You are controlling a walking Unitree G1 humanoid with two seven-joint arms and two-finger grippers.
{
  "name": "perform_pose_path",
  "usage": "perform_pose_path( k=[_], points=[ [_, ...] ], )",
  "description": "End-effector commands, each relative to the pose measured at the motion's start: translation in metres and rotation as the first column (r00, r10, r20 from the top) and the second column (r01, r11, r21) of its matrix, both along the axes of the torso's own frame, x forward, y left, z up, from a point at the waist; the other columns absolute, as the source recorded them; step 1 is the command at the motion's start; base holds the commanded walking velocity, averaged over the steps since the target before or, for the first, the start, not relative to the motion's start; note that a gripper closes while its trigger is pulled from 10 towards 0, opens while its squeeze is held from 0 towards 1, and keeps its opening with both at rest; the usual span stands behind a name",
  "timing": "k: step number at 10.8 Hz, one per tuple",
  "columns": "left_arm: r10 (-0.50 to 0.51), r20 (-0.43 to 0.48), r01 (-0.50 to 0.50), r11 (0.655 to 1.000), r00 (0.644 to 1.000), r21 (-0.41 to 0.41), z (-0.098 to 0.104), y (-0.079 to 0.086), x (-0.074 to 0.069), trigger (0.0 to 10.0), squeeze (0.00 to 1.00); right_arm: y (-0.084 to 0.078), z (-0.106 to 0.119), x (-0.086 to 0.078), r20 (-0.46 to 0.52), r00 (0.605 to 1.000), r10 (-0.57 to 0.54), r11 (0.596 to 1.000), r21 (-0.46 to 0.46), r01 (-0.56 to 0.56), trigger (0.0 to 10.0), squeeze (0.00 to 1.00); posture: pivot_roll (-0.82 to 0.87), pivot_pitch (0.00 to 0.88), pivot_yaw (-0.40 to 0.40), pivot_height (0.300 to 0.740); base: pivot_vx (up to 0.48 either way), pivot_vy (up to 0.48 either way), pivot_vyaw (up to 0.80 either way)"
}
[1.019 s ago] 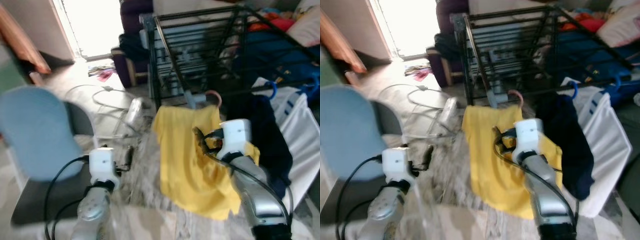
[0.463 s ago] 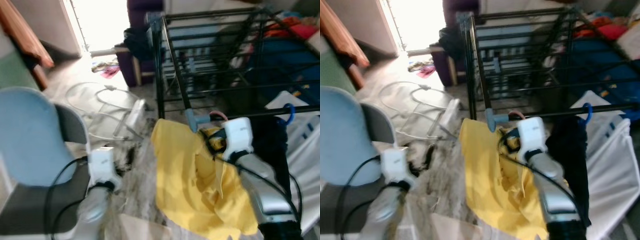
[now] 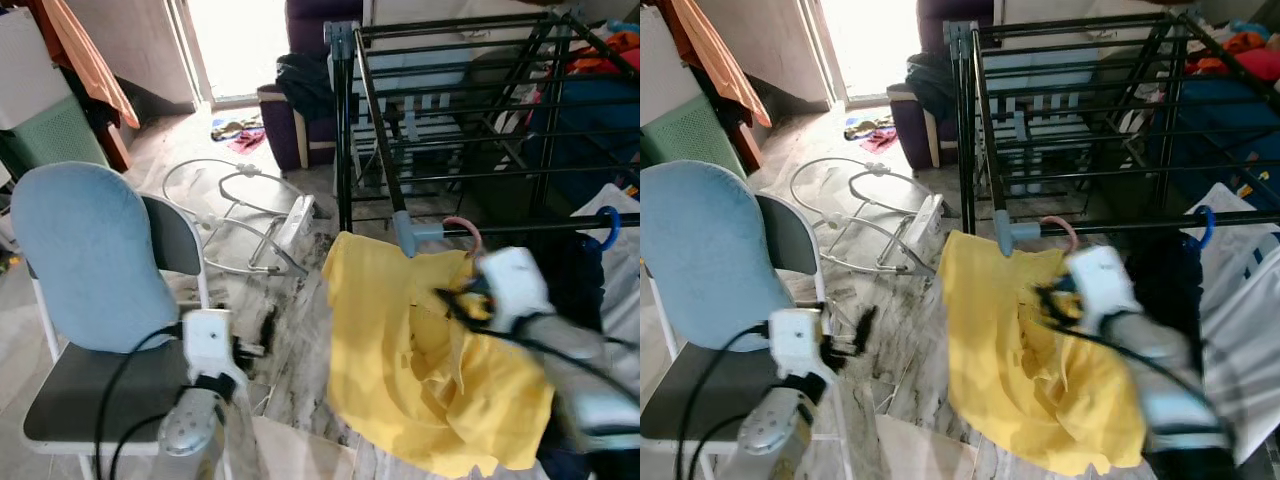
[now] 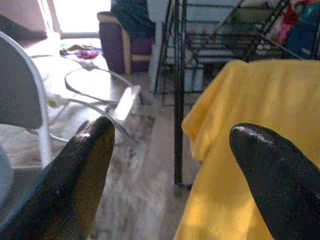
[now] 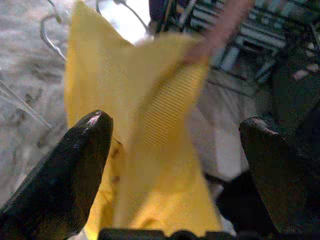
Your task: Hang hanger
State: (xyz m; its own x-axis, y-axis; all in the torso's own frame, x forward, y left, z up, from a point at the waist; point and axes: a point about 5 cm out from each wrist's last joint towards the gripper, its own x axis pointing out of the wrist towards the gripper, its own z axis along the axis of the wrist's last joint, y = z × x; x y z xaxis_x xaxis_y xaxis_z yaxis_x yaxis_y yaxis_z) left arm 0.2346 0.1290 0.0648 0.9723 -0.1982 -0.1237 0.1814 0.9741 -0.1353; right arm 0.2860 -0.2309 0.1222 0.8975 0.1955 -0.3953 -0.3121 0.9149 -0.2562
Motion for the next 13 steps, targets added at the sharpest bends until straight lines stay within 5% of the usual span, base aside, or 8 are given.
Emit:
perform_pose_path(
  k=[1,4,5,6,11,13],
  points=[
    [-0.027,-0.014,0.027,1.0,1.0,0.01,0.0,0.001,-0.001,10.0,0.0,-0.012,-0.006,-0.003,-0.066,0.998,0.004,1.0,-0.015,-0.005,10.0,0.0,-0.19,0.031,0.094,0.74,0.0,0.0,0.0],
    [-0.067,-0.032,0.068,0.998,0.997,0.017,-0.001,0.0,-0.001,10.0,0.0,-0.027,-0.017,0.006,-0.159,0.984,0.073,0.997,0.001,-0.074,10.0,0.0,-0.18,0.026,0.109,0.74,0.0,0.0,0.0],
    [-0.083,-0.026,0.083,0.996,0.996,0.019,0.001,-0.001,0.001,10.0,0.0,-0.028,-0.022,0.013,-0.191,0.975,0.117,0.993,-0.009,-0.121,4.1,0.0,-0.17,0.021,0.107,0.74,0.0,0.0,0.0],
    [-0.081,-0.026,0.082,0.996,0.996,0.019,0.001,-0.001,0.002,10.0,0.0,-0.031,-0.022,0.018,-0.192,0.974,0.119,0.992,-0.015,-0.124,0.0,0.0,-0.16,0.016,0.104,0.74,0.0,0.0,0.0],
    [-0.107,-0.063,0.108,0.994,0.992,0.012,-0.003,0.003,-0.004,10.0,0.0,-0.036,-0.025,0.019,-0.244,0.95,0.197,0.98,0.028,-0.196,0.0,0.0,-0.15,0.0,0.101,0.74,0.0,0.0,0.0],
    [-0.257,-0.068,0.255,0.966,0.964,-0.031,-0.004,-0.002,-0.015,10.0,0.0,-0.043,-0.029,0.01,-0.278,0.938,0.208,0.978,0.04,-0.206,0.0,0.0,-0.16,0.0,0.102,0.74,0.0,0.0,0.0]
  ],
)
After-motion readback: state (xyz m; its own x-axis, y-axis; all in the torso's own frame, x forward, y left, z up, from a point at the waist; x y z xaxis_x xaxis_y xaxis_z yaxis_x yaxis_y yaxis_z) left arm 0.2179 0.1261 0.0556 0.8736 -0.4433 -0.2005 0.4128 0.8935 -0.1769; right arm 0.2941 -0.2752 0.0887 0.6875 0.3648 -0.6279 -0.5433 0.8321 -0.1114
